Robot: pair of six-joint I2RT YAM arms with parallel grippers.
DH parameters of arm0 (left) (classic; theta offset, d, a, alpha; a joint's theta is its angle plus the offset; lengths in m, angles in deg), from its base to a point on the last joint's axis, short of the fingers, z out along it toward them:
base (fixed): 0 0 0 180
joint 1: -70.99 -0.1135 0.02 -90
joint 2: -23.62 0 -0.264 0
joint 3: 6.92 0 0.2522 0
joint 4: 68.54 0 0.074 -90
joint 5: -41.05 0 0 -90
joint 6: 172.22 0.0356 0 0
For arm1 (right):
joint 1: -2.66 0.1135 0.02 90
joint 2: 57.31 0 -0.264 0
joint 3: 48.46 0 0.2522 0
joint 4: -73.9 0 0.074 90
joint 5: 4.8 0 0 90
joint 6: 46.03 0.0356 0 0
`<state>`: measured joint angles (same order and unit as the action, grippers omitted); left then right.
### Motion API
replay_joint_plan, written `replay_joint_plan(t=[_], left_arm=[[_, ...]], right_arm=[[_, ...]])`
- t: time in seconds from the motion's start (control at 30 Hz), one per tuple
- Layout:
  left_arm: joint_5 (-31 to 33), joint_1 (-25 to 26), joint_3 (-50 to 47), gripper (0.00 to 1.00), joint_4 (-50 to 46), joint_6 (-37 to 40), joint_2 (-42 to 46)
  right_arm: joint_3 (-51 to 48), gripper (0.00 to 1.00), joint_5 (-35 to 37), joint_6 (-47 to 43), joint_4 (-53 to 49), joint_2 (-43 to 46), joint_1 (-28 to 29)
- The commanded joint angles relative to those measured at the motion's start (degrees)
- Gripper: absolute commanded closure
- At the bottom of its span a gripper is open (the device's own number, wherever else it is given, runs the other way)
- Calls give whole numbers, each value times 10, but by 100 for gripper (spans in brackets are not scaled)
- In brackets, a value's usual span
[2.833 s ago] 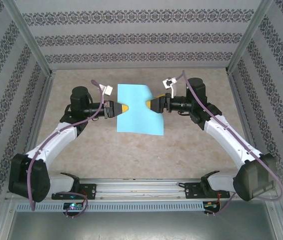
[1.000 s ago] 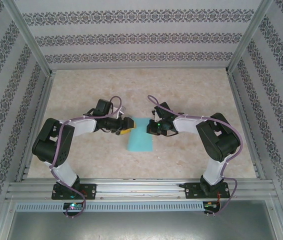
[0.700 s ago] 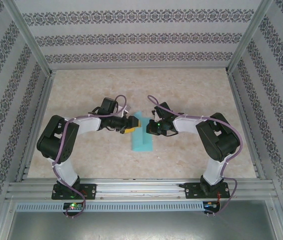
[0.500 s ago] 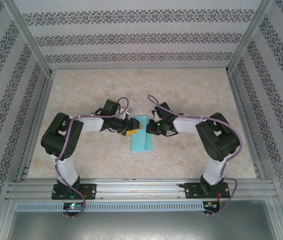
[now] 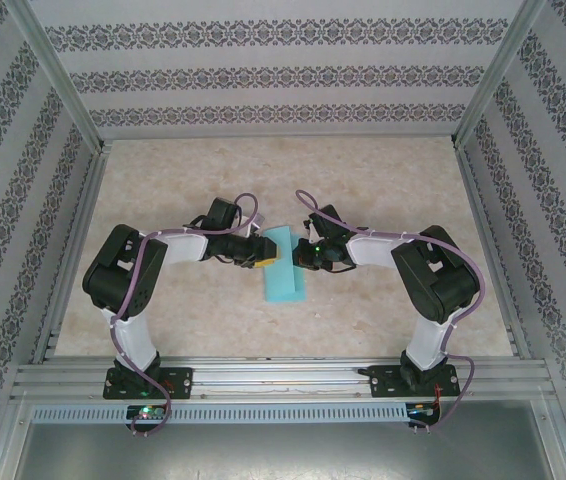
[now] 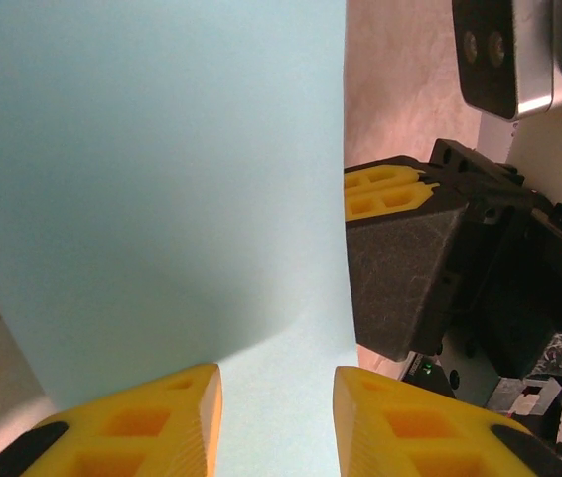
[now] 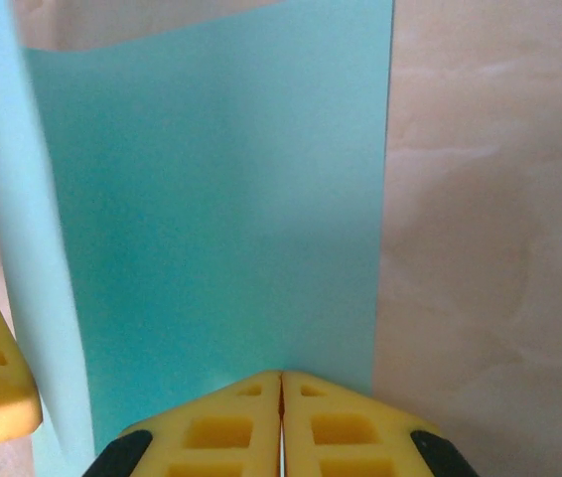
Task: Fold a paper plane with a square sheet of paper (fold left side to right side)
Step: First fold in half a square sheet of paper at the center of the table.
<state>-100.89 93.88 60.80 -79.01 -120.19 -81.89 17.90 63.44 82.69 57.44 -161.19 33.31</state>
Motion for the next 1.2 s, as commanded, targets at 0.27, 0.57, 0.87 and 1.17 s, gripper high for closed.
replay_joint_plan(t=[0.27,0.57,0.87,1.17], left_arm=[[17,5,20,71,-39,21,-9],[18,5,23,71,-49,26,-10],[19,5,21,71,-48,26,-9],[19,5,21,71,-49,25,-8]], right_arm=[[-18,79,30,-2,-11,57,1],[-56,63,64,-24,-47,147,-31],[-110,39,-64,-8,35,204,-67],[-119,38,-159,59,170,129,-37]])
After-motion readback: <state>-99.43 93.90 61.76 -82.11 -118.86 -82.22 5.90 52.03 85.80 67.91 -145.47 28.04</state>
